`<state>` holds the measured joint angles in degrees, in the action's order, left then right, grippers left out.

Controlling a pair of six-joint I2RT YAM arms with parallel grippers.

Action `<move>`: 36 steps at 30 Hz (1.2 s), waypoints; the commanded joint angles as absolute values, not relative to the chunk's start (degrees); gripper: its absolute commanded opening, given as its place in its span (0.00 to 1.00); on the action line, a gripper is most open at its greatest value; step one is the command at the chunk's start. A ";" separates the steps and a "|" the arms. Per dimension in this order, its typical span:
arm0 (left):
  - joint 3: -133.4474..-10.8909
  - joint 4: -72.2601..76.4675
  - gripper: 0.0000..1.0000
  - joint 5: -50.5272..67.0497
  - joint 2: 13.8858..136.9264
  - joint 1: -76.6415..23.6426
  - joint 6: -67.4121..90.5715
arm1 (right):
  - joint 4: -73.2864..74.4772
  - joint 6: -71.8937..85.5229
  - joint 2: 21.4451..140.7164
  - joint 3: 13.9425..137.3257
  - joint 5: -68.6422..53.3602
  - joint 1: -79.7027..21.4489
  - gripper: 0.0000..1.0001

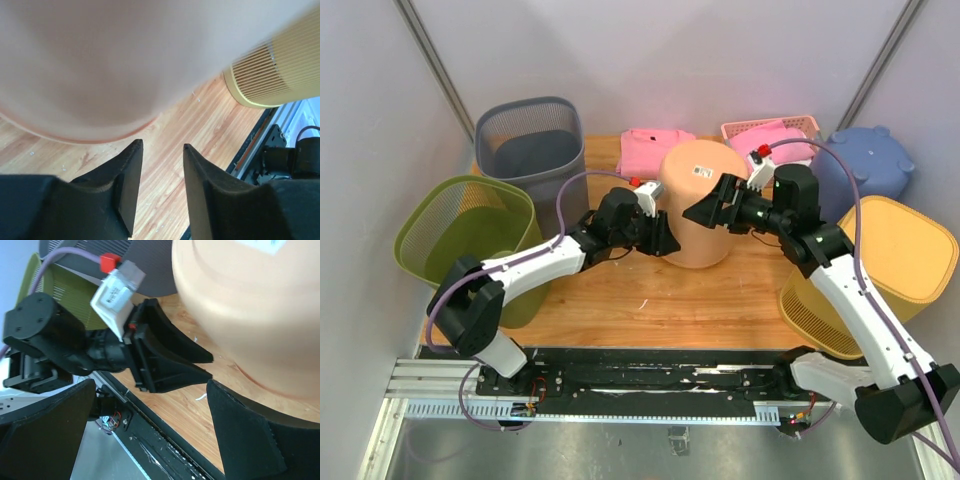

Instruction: Turn the large container upside down

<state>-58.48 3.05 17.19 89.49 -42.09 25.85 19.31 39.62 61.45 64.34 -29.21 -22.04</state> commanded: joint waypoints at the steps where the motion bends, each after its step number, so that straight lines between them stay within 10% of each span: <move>1: -58.20 3.08 0.47 15.84 84.32 -42.01 25.14 | 23.02 35.96 60.17 68.15 -25.38 -23.01 0.95; 16: -69.68 -7.08 0.89 -3.61 77.56 -37.19 27.08 | 38.02 20.93 51.22 74.18 4.54 -22.94 0.97; 36: -100.05 -25.97 0.91 -2.51 103.17 -31.24 21.49 | 41.48 20.06 49.24 73.52 7.58 -22.94 0.98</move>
